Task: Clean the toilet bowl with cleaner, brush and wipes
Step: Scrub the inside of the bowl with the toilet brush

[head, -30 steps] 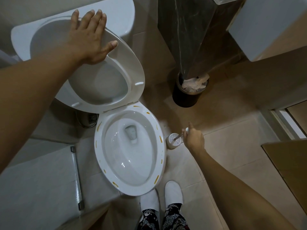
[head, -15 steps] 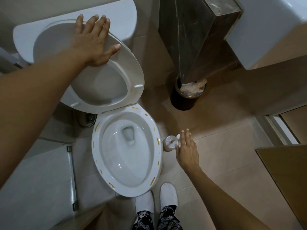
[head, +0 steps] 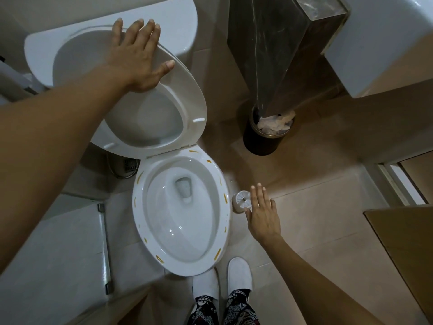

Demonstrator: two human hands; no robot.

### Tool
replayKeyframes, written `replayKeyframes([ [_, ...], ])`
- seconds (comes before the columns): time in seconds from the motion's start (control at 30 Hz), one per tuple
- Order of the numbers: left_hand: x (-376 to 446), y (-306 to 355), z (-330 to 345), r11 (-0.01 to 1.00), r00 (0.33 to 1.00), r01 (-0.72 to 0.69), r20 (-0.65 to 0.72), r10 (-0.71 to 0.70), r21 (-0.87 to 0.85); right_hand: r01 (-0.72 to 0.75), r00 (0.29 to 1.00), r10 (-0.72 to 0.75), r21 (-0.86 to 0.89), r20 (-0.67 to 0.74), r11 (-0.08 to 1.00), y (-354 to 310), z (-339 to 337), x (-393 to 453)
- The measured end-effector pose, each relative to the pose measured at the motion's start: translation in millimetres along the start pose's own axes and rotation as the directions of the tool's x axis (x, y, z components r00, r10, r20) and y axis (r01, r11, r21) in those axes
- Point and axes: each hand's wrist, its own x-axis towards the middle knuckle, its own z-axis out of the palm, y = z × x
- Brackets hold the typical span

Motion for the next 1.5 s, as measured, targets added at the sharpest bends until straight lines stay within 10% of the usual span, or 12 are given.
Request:
replayKeyframes([
  [0.97, 0, 1, -11, 0.998, 0.994, 0.028, 0.105, -0.023, -0.053, 0.003, 0.981, 0.009, -0.062, 0.194, 0.998, 13, -37, 35],
  [1.5, -39, -2, -68, 0.939, 0.973, 0.196, 0.176, -0.150, -0.284, 0.061, 0.998, -0.061, -0.017, 0.015, 0.998, -46, -214, 67],
])
